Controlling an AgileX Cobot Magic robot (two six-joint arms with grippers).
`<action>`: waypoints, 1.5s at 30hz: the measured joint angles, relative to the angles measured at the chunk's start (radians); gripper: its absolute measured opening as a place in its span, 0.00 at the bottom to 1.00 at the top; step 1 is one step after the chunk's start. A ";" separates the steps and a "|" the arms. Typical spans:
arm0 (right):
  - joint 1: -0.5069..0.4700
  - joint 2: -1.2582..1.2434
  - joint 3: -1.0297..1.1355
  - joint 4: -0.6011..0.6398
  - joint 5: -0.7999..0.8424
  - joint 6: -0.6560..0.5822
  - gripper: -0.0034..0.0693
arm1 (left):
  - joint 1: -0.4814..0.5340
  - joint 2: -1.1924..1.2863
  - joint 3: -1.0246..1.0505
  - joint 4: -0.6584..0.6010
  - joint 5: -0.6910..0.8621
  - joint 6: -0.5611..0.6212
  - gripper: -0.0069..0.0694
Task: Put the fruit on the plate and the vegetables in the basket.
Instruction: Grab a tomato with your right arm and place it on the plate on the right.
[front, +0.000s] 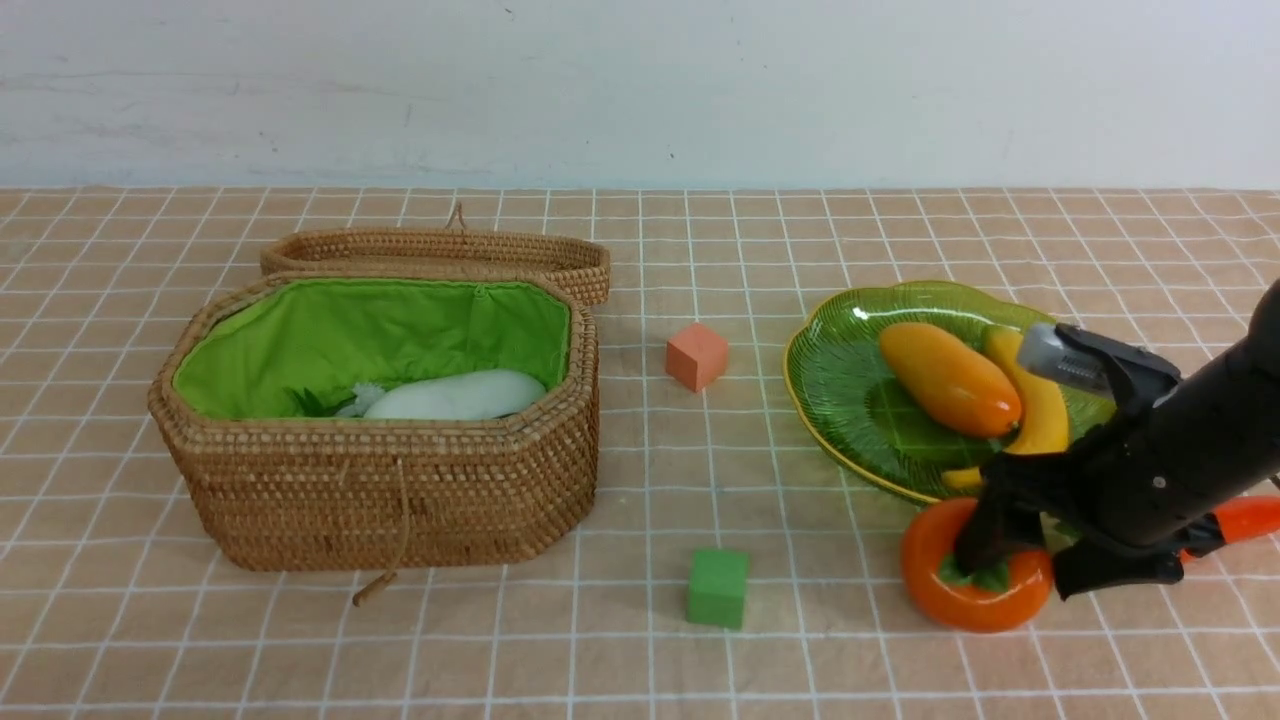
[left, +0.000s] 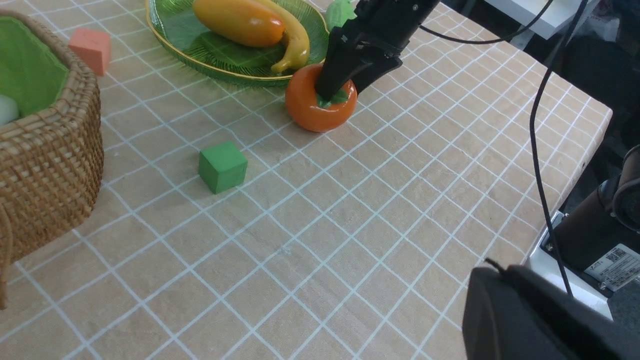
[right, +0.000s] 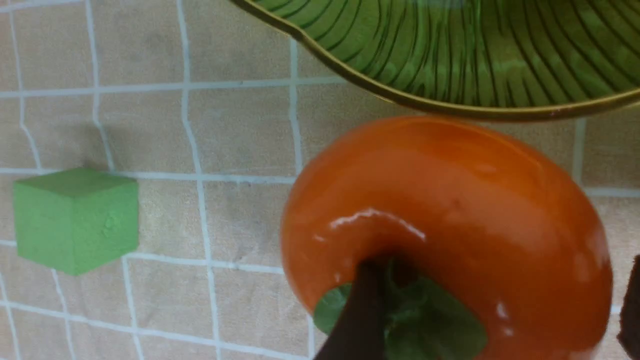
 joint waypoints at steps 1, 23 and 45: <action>0.000 0.001 0.000 0.003 0.000 0.000 0.92 | 0.000 0.000 0.000 -0.001 0.000 0.000 0.07; 0.000 0.037 -0.003 0.170 -0.009 -0.180 0.76 | 0.000 0.000 0.000 -0.020 0.000 0.000 0.07; -0.001 -0.085 -0.010 0.282 0.073 -0.213 0.76 | 0.000 0.000 0.000 -0.021 -0.014 0.000 0.07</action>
